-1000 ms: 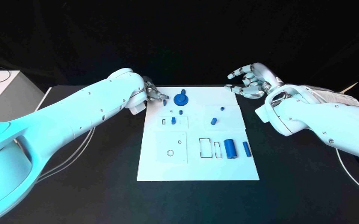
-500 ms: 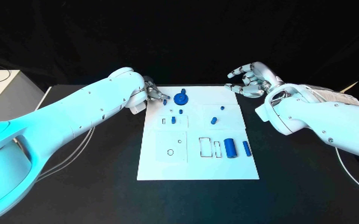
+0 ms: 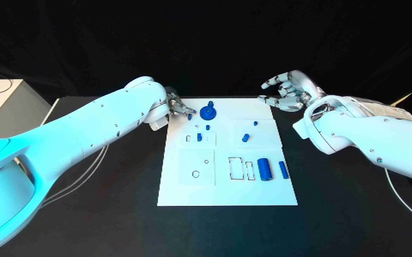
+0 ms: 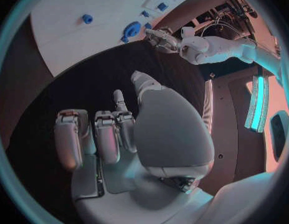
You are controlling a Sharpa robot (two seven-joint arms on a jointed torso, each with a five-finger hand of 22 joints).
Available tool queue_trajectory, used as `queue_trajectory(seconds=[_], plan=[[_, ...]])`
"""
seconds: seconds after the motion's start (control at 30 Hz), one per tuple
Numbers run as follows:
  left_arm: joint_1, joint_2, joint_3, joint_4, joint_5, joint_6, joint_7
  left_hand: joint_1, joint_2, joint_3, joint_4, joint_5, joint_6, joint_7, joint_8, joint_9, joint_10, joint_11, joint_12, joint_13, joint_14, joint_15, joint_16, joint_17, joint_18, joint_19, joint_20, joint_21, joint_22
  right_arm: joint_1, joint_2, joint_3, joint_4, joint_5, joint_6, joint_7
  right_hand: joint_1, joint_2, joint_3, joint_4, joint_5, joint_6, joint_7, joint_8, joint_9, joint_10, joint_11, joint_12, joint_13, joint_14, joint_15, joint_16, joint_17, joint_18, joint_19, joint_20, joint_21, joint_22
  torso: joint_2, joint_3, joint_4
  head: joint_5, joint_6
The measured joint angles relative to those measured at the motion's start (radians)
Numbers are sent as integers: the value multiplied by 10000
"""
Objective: Assemble the parts on the task board
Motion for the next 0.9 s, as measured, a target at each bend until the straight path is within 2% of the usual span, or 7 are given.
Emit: queue_trajectory(seconds=[0.2,0.43,0.9], plan=[[0,-17,0,51,34,-17,-1,-18,12,0,0,0,0,0,0,0,0,0,33,9,0,0,0,0,-1,0,0,0,13,0,21,0,-22,-7,-4,0,-1,-1,0,0,0,1,0,0,1,0,0,0,-1,0,0,0,0,0,0,0,0,-1,-1,5,-1,3,33],[0,-69,1,119,64,-27,0,-148,-117,-154,-13,0,0,0,46,13,0,0,32,9,0,0,0,0,0,0,0,0,24,0,32,0,-45,-13,-8,0,-41,-41,0,0,0,1,0,0,8,0,0,0,-1,0,0,0,0,0,0,0,0,-2,-9,10,-3,-3,63],[2,-149,2,210,74,1,3,-147,-117,-210,-13,0,35,-36,96,22,37,-37,75,8,1,-1,38,0,0,37,37,0,61,0,35,0,-60,-21,-10,0,-40,-41,0,0,-1,1,0,0,7,0,0,0,-2,0,0,0,0,0,0,0,0,-3,-1,12,-3,19,86]])
